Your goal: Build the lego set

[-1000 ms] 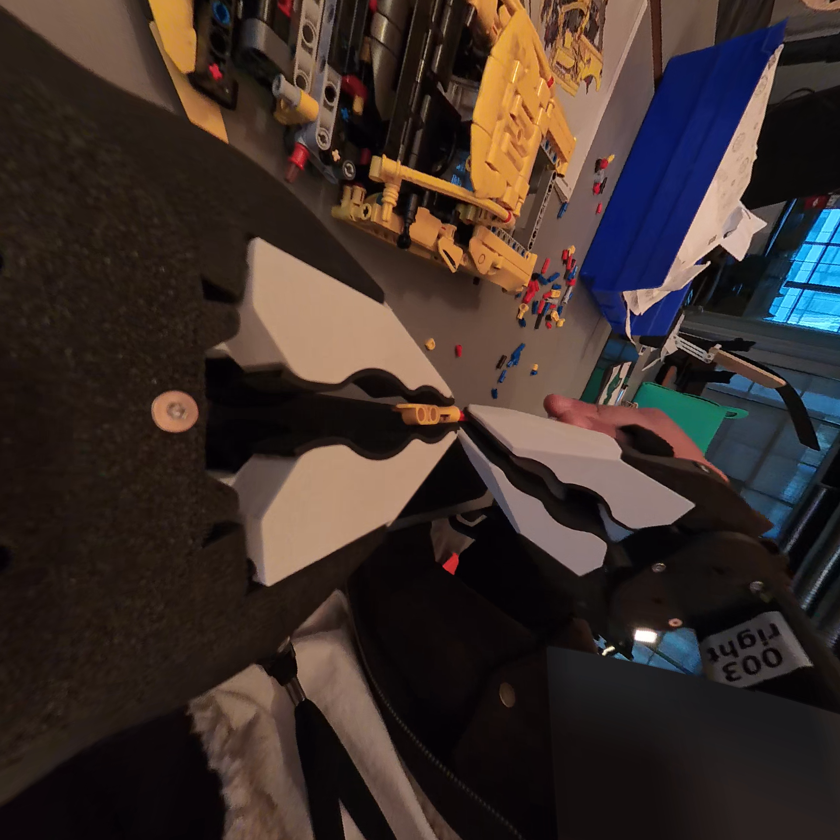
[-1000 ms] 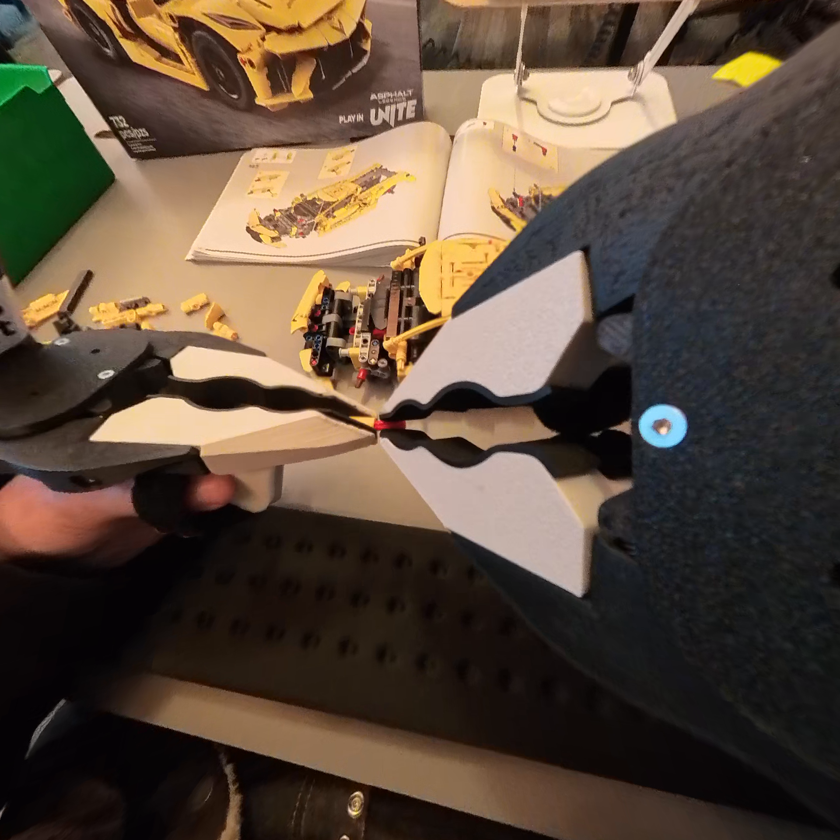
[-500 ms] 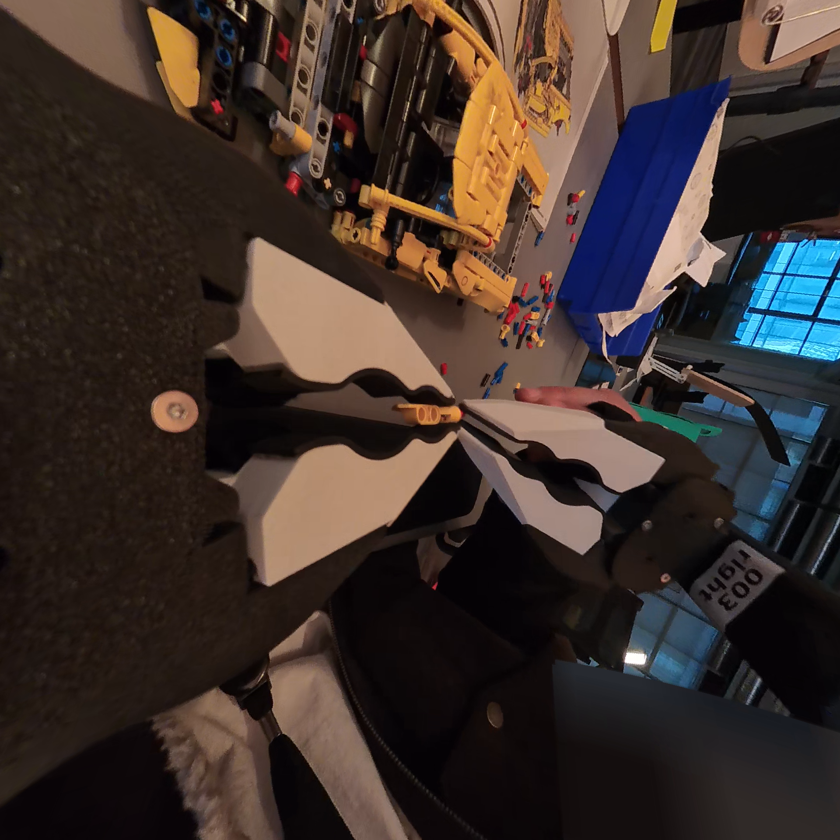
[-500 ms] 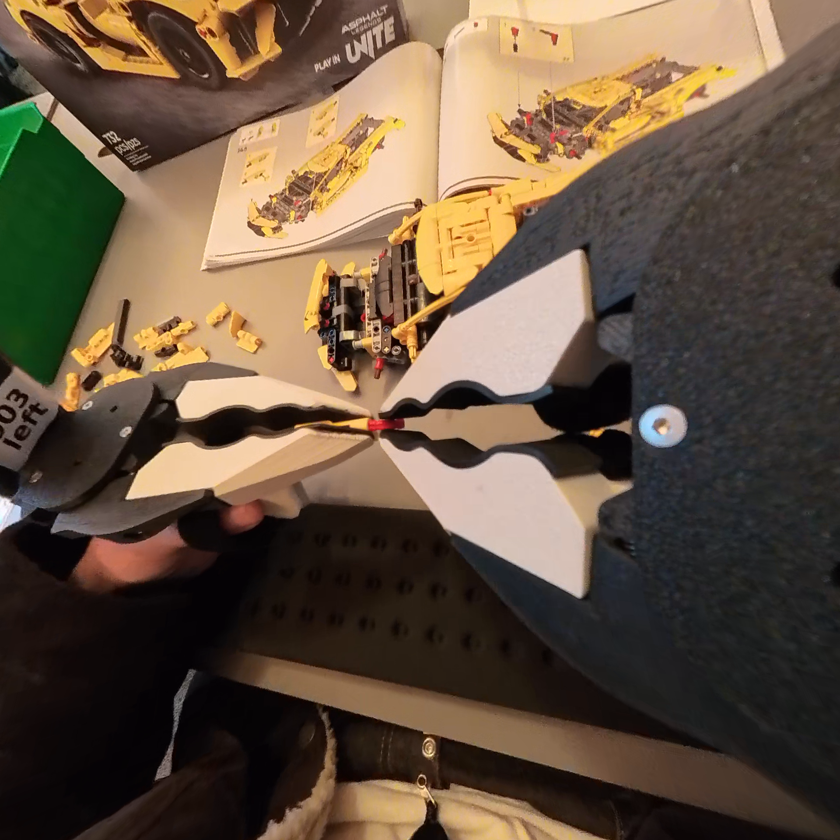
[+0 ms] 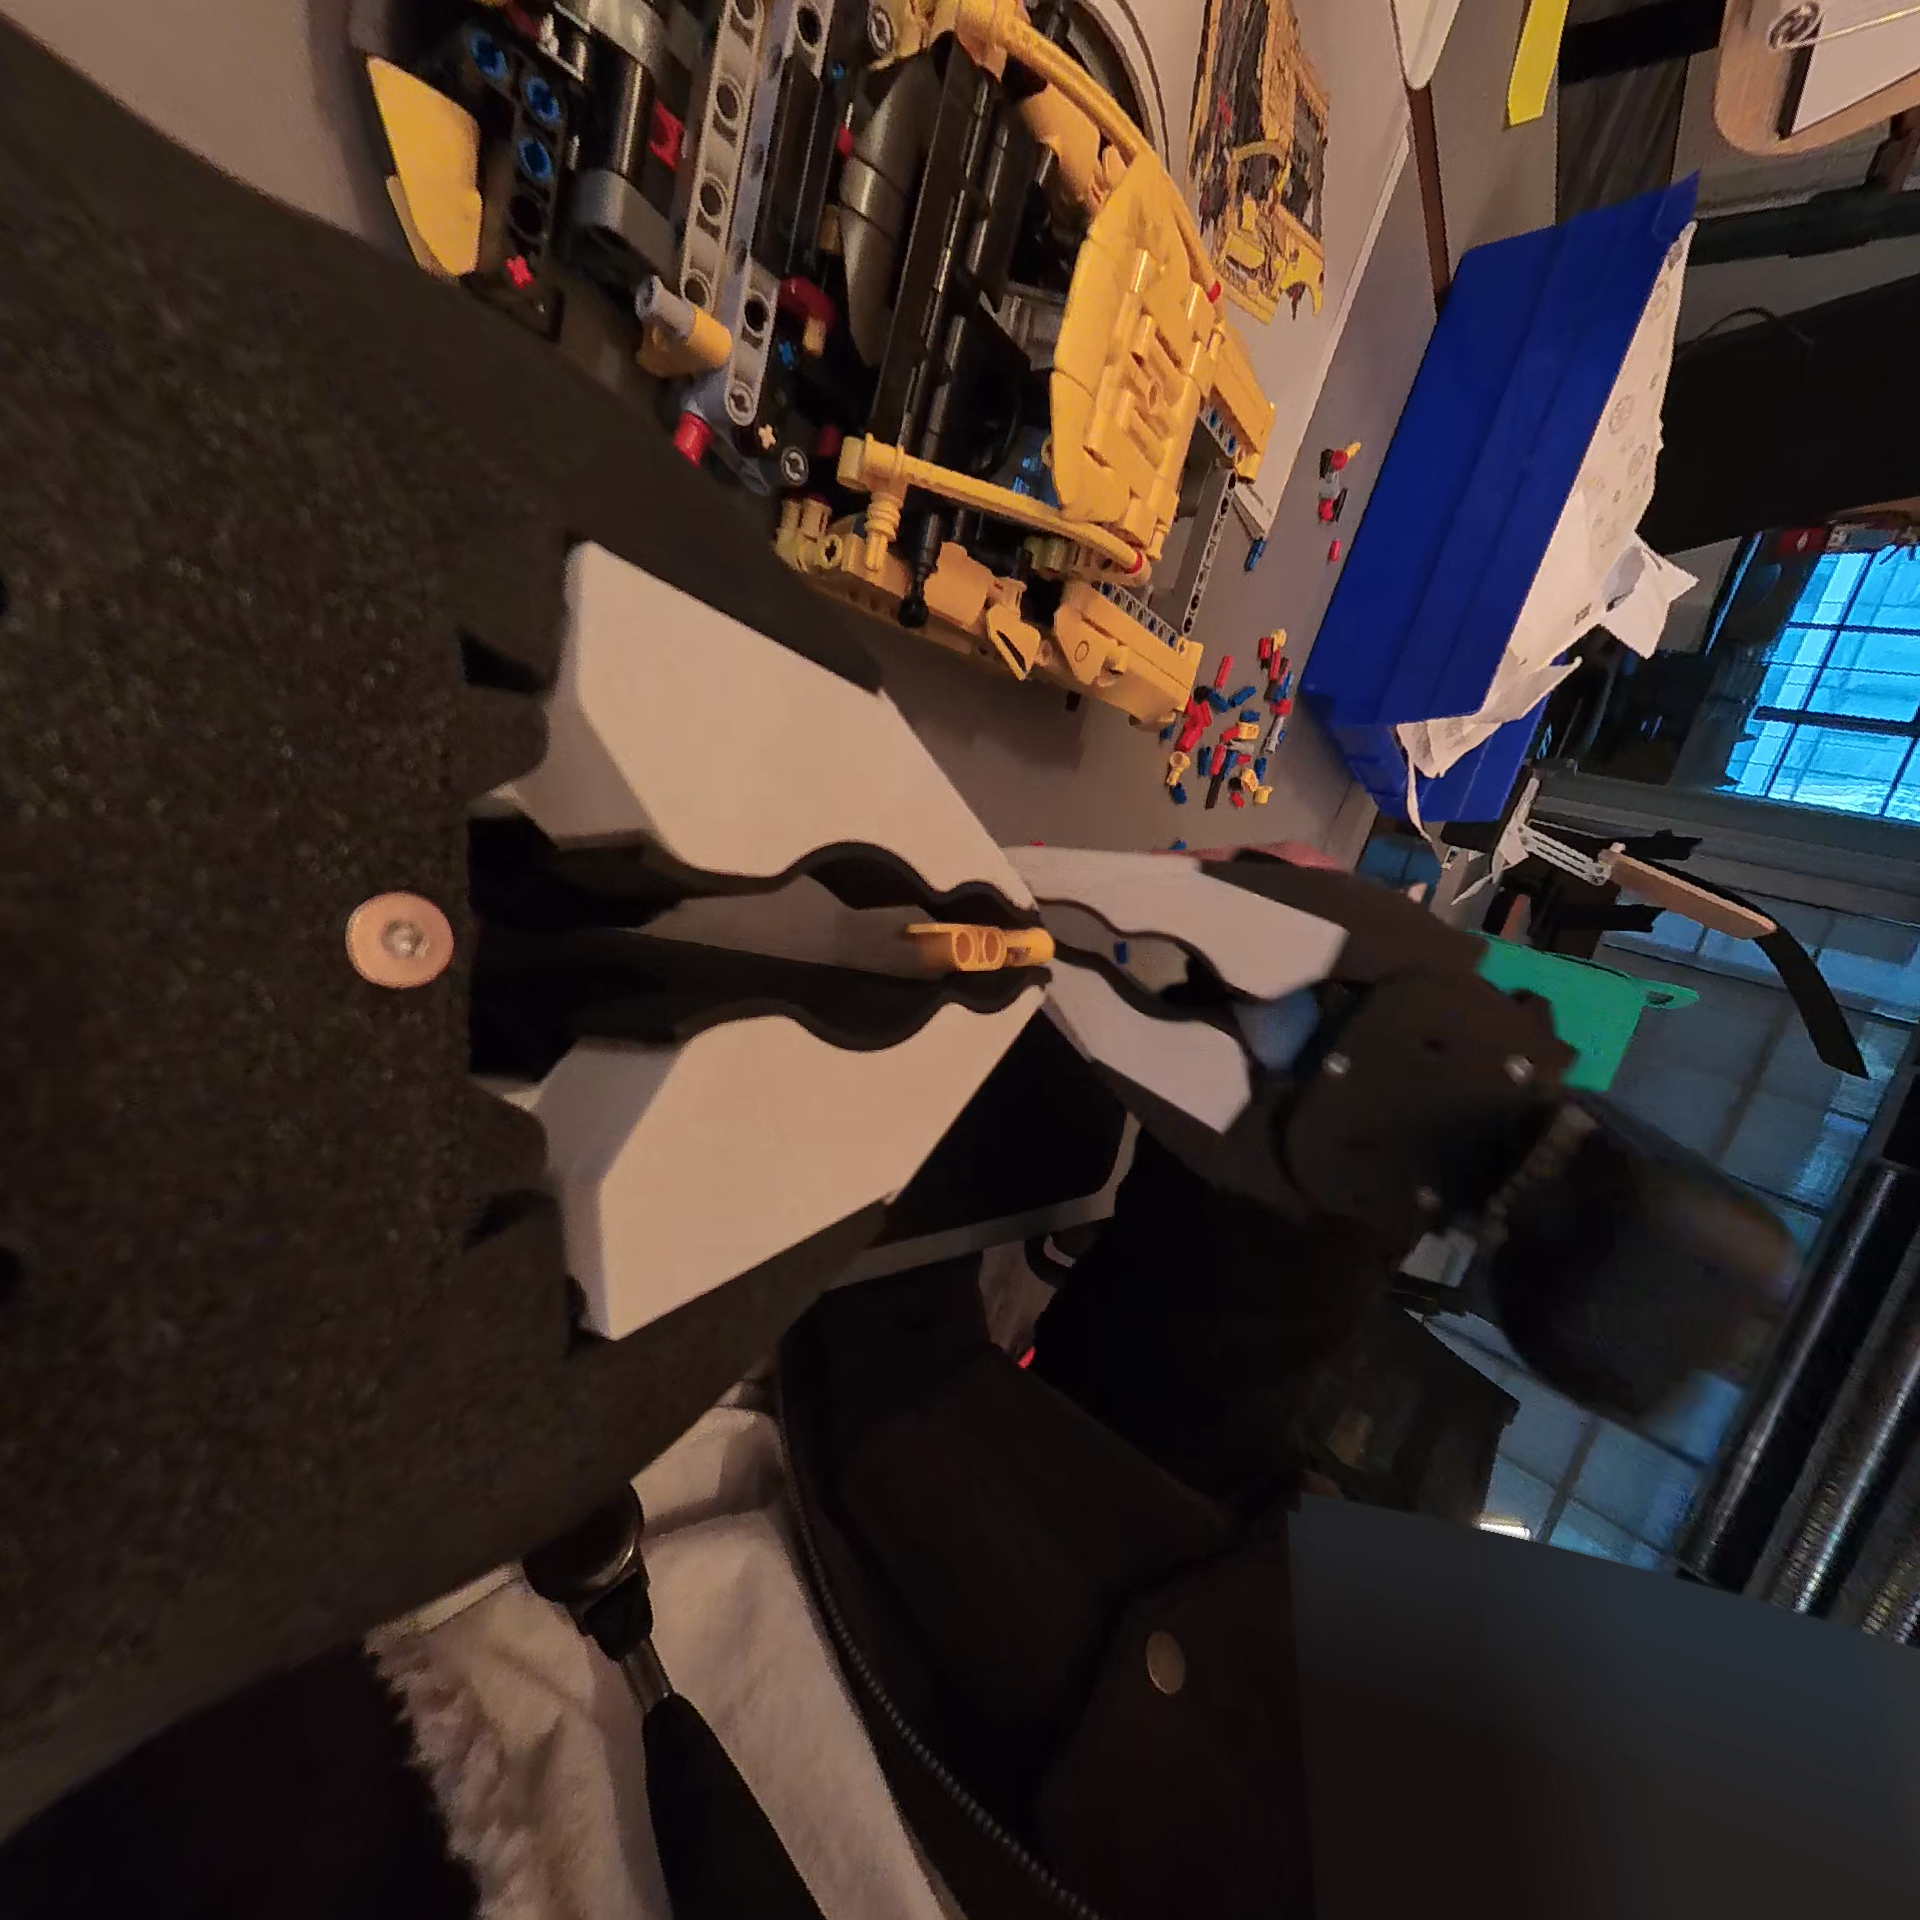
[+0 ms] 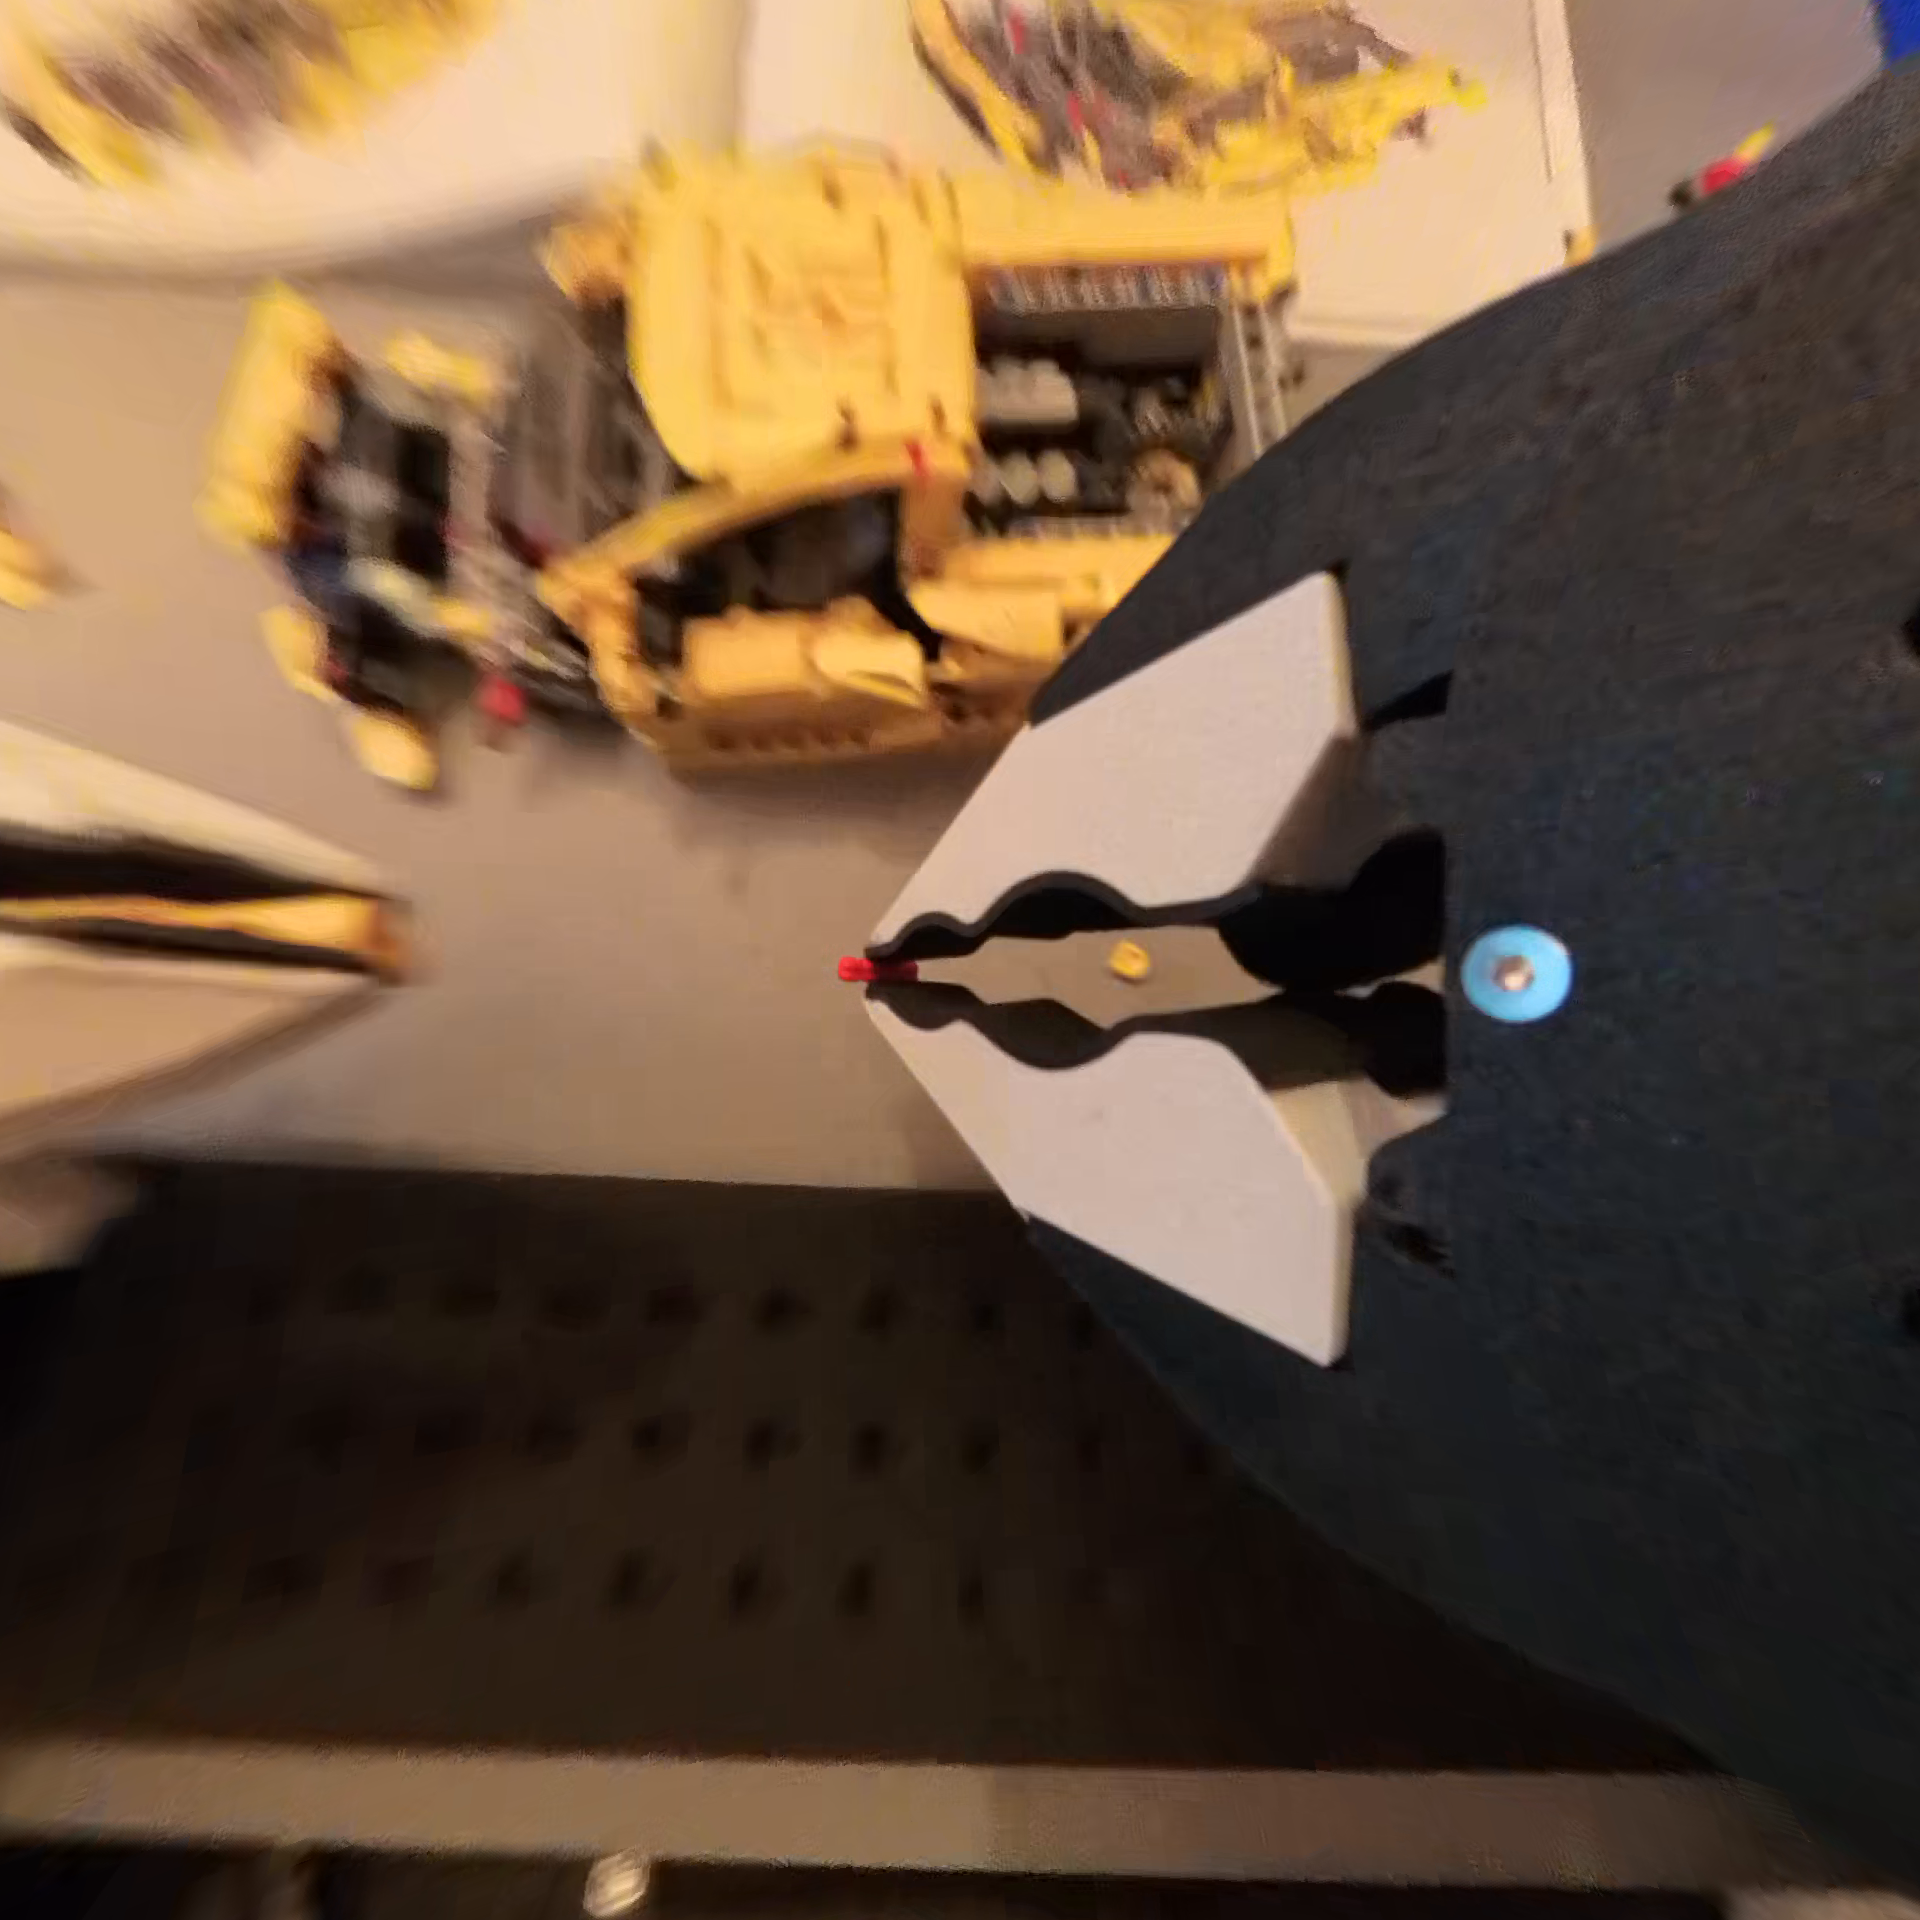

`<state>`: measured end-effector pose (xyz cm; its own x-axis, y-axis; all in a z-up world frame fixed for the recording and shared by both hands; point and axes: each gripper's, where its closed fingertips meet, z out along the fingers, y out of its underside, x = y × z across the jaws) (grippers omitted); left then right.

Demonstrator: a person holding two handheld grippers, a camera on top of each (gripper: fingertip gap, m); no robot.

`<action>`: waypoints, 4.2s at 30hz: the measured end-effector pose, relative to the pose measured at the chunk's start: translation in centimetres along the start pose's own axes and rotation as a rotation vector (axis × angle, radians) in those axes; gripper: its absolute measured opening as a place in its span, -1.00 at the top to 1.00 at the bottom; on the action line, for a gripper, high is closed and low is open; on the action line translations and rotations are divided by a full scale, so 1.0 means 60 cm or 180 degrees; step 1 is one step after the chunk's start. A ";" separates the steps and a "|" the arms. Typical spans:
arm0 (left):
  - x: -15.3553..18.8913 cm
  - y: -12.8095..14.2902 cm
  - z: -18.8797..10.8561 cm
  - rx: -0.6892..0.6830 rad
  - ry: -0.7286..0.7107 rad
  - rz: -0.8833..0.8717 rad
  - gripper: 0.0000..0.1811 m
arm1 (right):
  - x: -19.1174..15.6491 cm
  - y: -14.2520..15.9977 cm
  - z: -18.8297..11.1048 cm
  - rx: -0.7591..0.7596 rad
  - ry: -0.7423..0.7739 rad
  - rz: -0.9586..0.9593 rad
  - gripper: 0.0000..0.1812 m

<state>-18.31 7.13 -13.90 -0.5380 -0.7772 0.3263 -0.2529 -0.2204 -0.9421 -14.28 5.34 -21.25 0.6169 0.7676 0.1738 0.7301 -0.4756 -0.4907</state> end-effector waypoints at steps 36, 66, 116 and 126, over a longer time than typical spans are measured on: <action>0.016 -0.001 0.004 0.0036 0.0120 0.0117 0.92 | -0.001 -0.116 -0.077 0.0992 0.0283 -0.0439 0.97; 0.005 0.006 0.003 -0.0031 0.0168 -0.0254 0.93 | 0.005 -0.117 -0.063 0.0668 0.0571 -0.0694 0.98; -0.016 0.055 0.026 -0.0660 -0.0151 -0.0162 0.93 | -0.004 -0.071 -0.013 0.0475 0.0174 -0.0255 0.98; -0.022 0.095 0.039 -0.1171 -0.0370 0.0108 0.93 | -0.017 -0.044 0.017 0.0313 0.0038 -0.0218 0.98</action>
<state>-17.13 5.53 -19.88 -0.4615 -0.8468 0.2646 -0.5195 0.0162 -0.8543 -17.14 6.26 -20.99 0.5703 0.7915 0.2196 0.7387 -0.3772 -0.5587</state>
